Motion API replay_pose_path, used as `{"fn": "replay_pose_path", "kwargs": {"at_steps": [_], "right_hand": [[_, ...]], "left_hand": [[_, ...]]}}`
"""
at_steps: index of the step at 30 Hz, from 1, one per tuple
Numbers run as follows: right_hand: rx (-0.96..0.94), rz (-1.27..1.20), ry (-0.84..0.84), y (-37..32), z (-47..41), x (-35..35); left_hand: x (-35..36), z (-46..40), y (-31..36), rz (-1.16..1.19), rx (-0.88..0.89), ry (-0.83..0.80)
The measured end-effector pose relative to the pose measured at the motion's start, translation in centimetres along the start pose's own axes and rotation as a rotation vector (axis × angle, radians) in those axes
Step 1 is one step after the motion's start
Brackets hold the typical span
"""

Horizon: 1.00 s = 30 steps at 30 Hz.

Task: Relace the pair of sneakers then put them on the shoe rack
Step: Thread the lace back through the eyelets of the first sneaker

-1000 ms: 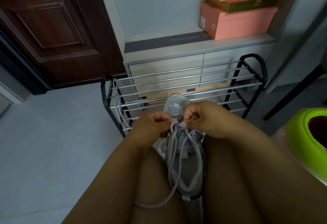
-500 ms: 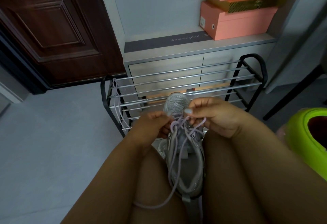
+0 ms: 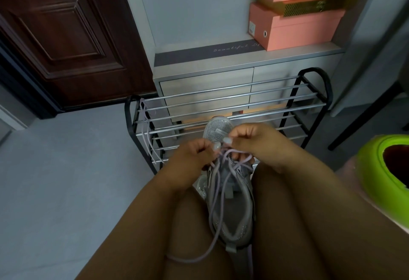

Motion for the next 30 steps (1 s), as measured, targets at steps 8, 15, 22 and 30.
{"fn": "replay_pose_path", "kwargs": {"at_steps": [8, 15, 22, 30], "right_hand": [[-0.062, 0.103, -0.074, -0.7, 0.5, 1.0], [-0.251, 0.077, 0.033, -2.6, 0.8, 1.3], [-0.143, -0.204, 0.059, -1.3, -0.3, -0.2], [0.135, -0.523, 0.23, 2.1, -1.6, -2.8]], "left_hand": [[-0.5, -0.2, 0.1, 0.545, -0.001, 0.136], [0.0, -0.6, 1.0, 0.215, 0.125, 0.058], [-0.7, -0.5, 1.0, 0.273, 0.153, 0.149], [-1.9, -0.2, 0.7, 0.161, 0.079, 0.231]]}}
Point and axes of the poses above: each hand's wrist, its own z-axis away from the middle knuckle, its own x-axis out of the palm, y = z × x, the point moved 6 cm from there along -z, towards the middle knuckle, and after that the axes turned 14 degrees about x, right-handed, at the moved point
